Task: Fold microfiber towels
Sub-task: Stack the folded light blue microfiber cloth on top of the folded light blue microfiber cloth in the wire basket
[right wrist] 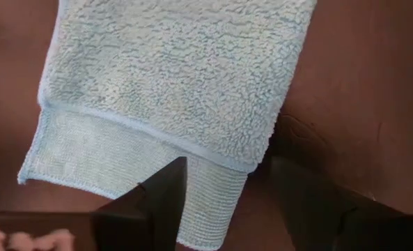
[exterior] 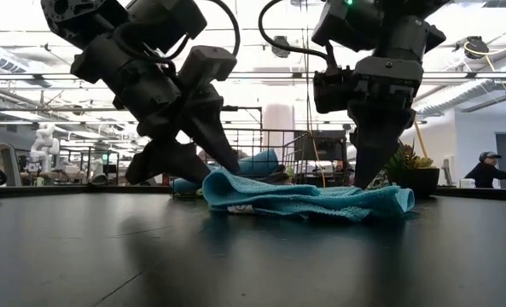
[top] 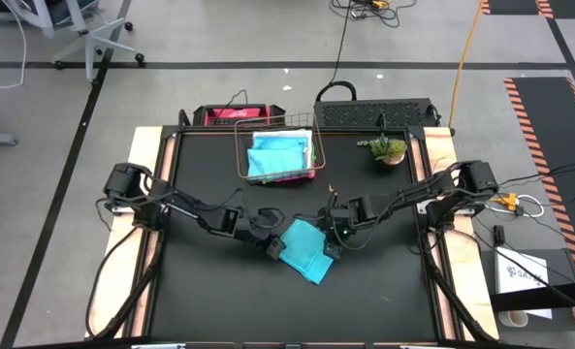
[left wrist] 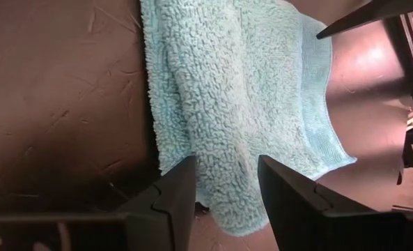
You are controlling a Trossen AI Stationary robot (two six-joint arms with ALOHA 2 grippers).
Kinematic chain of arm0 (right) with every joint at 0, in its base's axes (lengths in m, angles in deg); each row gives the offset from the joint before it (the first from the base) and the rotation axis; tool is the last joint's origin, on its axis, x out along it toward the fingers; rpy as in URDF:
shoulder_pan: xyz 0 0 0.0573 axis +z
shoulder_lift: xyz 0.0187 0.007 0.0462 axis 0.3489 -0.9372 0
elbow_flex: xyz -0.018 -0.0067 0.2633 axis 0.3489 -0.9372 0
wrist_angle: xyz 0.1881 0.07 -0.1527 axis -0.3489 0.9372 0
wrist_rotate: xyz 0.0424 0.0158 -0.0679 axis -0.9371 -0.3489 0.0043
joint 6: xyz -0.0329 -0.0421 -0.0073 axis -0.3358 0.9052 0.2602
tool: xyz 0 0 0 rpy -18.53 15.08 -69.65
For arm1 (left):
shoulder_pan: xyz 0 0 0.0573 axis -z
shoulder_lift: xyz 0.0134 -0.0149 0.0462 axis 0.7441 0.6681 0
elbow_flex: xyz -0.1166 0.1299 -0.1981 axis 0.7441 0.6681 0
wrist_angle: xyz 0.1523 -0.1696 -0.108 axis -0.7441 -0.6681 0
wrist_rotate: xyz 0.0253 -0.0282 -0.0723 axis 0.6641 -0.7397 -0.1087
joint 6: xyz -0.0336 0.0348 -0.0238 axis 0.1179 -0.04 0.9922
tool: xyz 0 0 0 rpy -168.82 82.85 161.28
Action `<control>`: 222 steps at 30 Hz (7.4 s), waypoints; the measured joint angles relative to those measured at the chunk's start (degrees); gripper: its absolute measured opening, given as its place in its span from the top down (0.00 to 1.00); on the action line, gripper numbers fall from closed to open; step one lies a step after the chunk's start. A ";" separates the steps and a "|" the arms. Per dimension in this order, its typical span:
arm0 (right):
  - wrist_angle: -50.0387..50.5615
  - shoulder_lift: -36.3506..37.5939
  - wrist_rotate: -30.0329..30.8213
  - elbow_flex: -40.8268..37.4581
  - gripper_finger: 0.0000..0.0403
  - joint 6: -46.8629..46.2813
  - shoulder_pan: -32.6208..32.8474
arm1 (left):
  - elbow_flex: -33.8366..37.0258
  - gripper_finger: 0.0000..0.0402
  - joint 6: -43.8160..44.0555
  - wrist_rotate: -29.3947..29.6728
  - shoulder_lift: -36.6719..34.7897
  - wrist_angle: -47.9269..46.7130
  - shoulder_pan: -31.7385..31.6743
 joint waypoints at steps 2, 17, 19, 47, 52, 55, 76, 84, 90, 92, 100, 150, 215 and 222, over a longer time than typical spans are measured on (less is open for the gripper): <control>-0.09 0.00 0.18 0.00 0.47 -0.04 -0.16 | 0.00 0.61 0.04 0.00 0.00 -0.26 0.02; 4.06 0.00 0.66 0.00 0.30 -1.14 -3.31 | 0.00 0.61 1.53 0.22 0.00 -3.57 0.00; 4.05 0.00 -0.39 0.00 0.30 -1.15 -3.44 | 0.00 0.61 1.71 0.26 0.00 -4.66 0.00; -5.09 0.40 -14.46 -4.92 0.30 -6.98 -5.96 | 0.00 0.61 3.32 0.68 0.00 -4.59 0.00; -4.96 0.52 -18.46 -4.94 0.30 -6.07 -8.78 | 0.00 0.61 3.32 0.66 -0.02 -4.58 0.00; -5.17 0.55 -20.09 -4.94 0.30 -6.12 -10.35 | 0.00 0.61 3.32 0.66 -0.02 -4.55 0.00; -16.70 -4.70 -13.71 -4.66 0.30 -10.19 -6.02 | 0.00 0.61 3.37 0.64 -0.07 -4.59 0.02; -16.80 -4.85 -13.30 -4.71 0.35 -10.58 -5.86 | 0.00 0.61 3.61 2.60 -0.07 -5.07 0.00; -16.98 -4.92 -11.65 -4.76 0.40 -10.55 -4.97 | 0.00 0.61 4.02 3.62 -0.07 -5.48 0.00; -17.20 -4.94 -11.31 -4.79 0.42 -10.62 -4.84 | 0.00 0.61 4.00 3.63 -0.07 -5.52 0.00; -17.32 -5.01 -6.86 -4.85 0.59 -14.34 -4.66 | 0.00 0.61 4.96 3.63 -0.07 -5.81 0.00; -21.47 -7.06 -3.26 -4.90 1.00 -13.62 -3.07 | -0.26 0.70 4.63 -0.19 8.09 7.39 -0.72; -4.48 0.61 -13.88 29.24 1.00 21.40 -40.80 | -33.73 0.95 -32.14 9.07 -8.87 -41.11 -29.57; -5.97 -5.85 -18.34 29.22 1.00 22.47 -41.31 | -33.68 0.98 -31.46 6.80 -4.98 -39.44 -31.51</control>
